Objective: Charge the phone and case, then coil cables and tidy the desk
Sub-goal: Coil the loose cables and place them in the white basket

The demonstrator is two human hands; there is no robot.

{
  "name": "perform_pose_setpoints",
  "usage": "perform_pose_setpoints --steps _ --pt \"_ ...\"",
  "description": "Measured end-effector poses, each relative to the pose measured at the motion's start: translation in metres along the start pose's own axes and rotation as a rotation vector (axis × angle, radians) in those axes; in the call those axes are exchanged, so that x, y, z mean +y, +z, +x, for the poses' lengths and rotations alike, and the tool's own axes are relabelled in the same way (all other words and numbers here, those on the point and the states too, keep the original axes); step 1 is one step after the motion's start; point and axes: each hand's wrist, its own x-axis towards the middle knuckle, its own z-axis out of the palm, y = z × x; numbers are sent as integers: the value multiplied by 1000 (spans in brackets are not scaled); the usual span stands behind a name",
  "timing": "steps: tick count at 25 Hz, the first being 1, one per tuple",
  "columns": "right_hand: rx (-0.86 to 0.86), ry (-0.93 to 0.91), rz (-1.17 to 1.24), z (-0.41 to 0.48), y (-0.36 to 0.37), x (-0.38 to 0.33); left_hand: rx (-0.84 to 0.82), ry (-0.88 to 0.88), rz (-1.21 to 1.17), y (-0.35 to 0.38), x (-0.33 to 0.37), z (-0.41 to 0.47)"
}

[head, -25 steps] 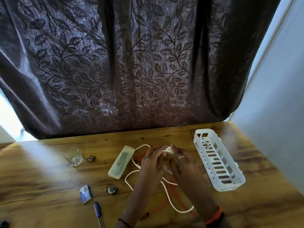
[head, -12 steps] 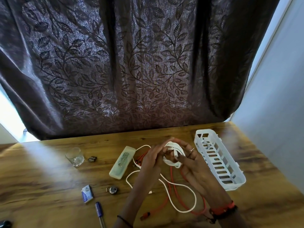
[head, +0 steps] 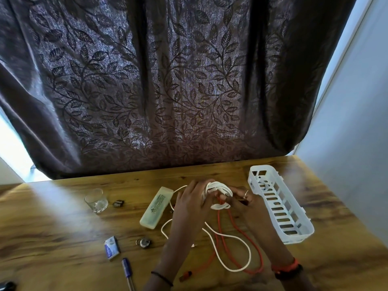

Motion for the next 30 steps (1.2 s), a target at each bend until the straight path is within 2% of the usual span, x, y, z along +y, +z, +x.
perform_pose_setpoints --steps 3,5,9,13,16,21,25,29,30 --pt "-26 -55 -165 -1 0 -6 39 24 178 1 1 0" --pt "-5 -53 -220 1 0 -4 23 -18 172 3 3 -2" --pt "142 22 -122 4 -1 8 2 -158 7 12 3 -2" --pt "112 61 -63 2 -10 12 -38 -301 -209 23 -4 2" --pt "124 106 -66 6 -26 22 -153 -378 -317 34 -4 4" --pt "243 196 -54 26 -79 42 -279 -473 -534 65 -2 11" --pt "273 152 -245 54 -131 48 -386 -515 -508 109 -4 22" --pt "121 125 -393 100 -168 68 -495 -601 -449 151 10 26" --pt "82 124 -510 112 -173 74 -524 -604 -426 159 14 26"
